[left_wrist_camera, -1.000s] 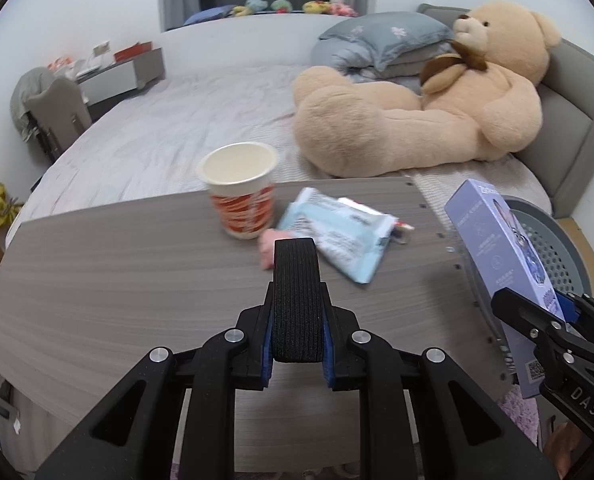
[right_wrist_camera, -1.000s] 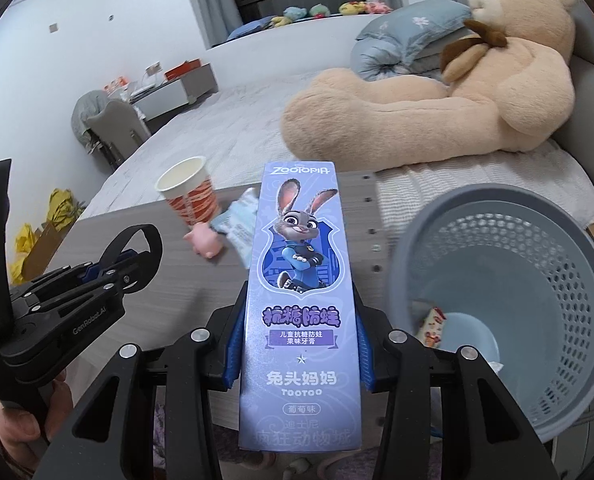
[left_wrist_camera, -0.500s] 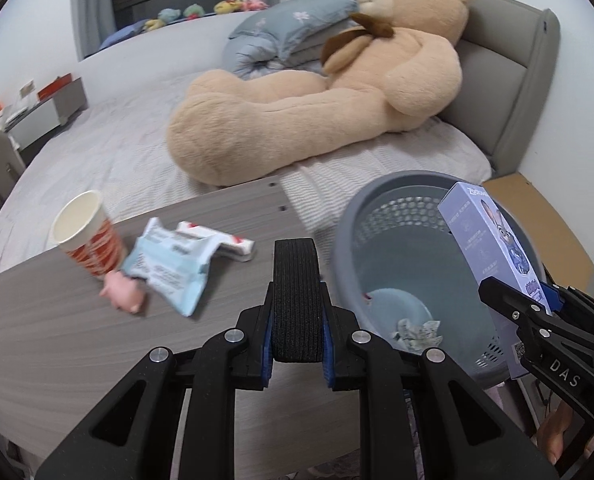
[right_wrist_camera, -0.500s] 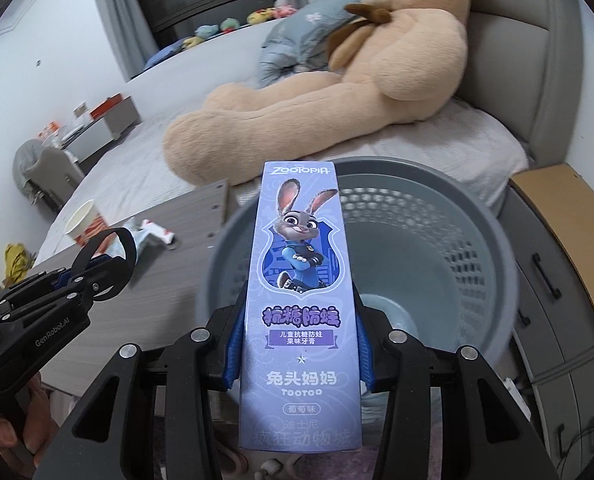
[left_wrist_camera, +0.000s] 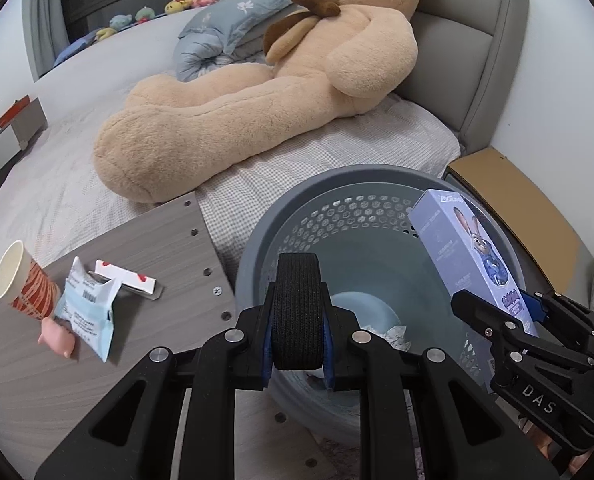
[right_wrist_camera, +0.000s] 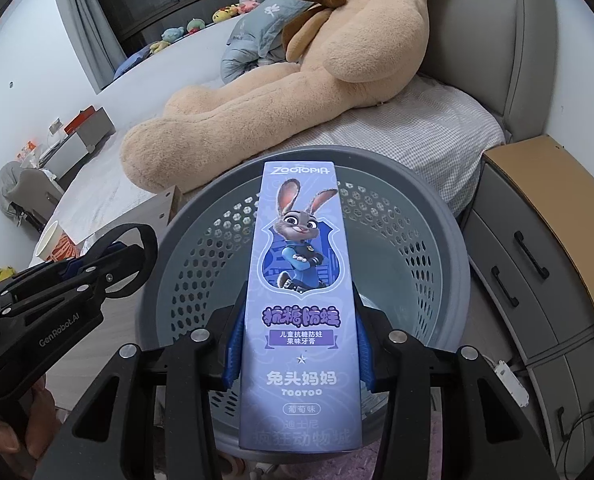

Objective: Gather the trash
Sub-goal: 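Carry toothpaste box and hair tie over the grey basket and open both tools, then move both open tools back from the basket to the table, then close the right tool on the blue-white wrapper packet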

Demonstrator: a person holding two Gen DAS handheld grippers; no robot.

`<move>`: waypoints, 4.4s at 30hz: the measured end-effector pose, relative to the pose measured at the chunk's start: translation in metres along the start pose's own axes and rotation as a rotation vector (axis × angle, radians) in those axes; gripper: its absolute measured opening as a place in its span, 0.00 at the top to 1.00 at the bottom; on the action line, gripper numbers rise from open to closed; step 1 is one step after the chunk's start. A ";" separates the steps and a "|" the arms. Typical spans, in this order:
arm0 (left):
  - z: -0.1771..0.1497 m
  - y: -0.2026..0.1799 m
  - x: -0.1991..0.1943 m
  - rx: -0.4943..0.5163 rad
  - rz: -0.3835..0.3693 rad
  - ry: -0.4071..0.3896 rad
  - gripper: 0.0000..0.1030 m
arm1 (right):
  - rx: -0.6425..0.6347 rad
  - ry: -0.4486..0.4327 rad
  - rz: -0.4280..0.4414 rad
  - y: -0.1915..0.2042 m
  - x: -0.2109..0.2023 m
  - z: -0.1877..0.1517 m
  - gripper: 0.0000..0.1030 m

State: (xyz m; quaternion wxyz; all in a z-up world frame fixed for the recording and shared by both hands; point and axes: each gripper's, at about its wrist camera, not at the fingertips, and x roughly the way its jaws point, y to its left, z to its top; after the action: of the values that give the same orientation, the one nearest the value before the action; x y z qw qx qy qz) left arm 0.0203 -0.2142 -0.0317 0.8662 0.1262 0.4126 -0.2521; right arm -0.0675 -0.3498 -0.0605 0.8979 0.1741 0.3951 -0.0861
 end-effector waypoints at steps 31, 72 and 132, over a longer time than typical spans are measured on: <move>-0.008 0.009 -0.009 -0.052 0.060 -0.010 0.26 | 0.033 0.002 0.010 -0.013 0.003 -0.001 0.46; -0.077 0.170 -0.073 -0.345 0.292 -0.059 0.15 | -0.262 0.049 0.221 0.144 0.011 0.007 0.35; -0.124 0.271 -0.074 -0.576 0.381 -0.011 0.15 | -0.627 0.256 0.308 0.303 0.138 0.020 0.35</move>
State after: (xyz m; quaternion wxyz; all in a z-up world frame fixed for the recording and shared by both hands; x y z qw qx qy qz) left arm 0.0467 0.0911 -0.0488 0.9000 -0.0503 0.4311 0.0404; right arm 0.1275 -0.0796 -0.0758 0.8533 -0.0428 0.4805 0.1978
